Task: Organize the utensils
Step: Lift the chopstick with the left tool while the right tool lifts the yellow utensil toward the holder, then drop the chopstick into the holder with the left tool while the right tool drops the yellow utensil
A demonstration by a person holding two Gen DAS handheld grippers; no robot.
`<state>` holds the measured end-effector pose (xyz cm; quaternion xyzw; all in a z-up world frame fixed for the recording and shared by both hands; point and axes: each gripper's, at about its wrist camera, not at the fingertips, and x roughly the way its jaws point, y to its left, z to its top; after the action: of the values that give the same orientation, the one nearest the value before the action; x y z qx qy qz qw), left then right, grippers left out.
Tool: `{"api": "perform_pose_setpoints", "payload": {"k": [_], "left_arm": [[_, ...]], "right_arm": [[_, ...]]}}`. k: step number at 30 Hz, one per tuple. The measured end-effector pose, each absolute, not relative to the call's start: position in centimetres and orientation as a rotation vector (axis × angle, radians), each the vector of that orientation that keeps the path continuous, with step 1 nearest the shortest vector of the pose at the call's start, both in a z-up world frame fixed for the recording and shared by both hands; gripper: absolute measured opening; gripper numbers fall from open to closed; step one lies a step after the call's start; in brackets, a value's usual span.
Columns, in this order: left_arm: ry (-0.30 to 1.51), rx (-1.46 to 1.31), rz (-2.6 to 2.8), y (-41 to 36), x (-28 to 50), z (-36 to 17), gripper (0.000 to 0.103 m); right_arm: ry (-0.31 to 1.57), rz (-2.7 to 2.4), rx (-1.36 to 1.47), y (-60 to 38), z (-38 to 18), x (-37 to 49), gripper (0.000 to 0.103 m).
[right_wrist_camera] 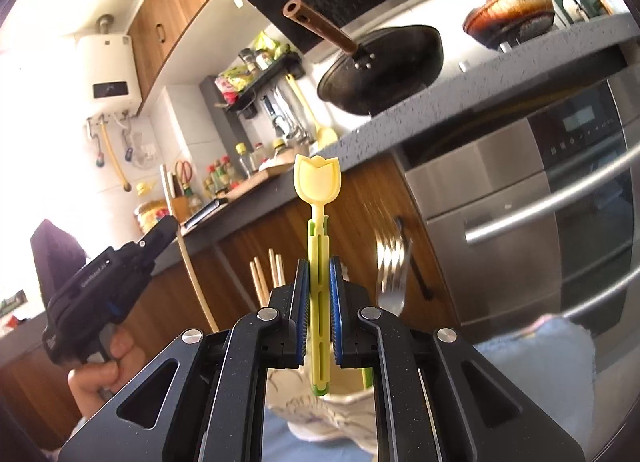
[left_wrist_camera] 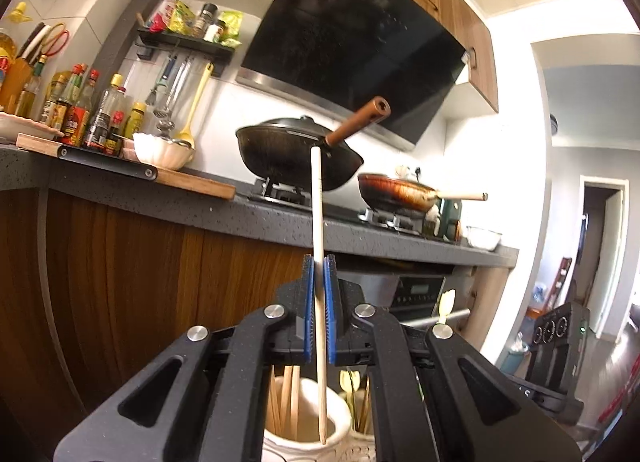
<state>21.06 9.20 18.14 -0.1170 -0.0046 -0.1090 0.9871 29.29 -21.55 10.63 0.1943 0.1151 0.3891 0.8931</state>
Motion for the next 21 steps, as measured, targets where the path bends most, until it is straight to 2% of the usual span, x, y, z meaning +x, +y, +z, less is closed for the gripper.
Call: {"api": "perform_pose_setpoints", "payload": {"k": [6,21], "left_arm": [[-0.055,-0.215,-0.164,8.9,21.8,17.3,0.005],[0.232,-0.111,-0.092,6.7,24.7,11.8,0.005]], "right_arm": [[0.198,0.737,0.276,-19.0,10.7,28.9,0.011],[0.341,0.604,0.046,-15.9,7.5,30.0,0.011]]}}
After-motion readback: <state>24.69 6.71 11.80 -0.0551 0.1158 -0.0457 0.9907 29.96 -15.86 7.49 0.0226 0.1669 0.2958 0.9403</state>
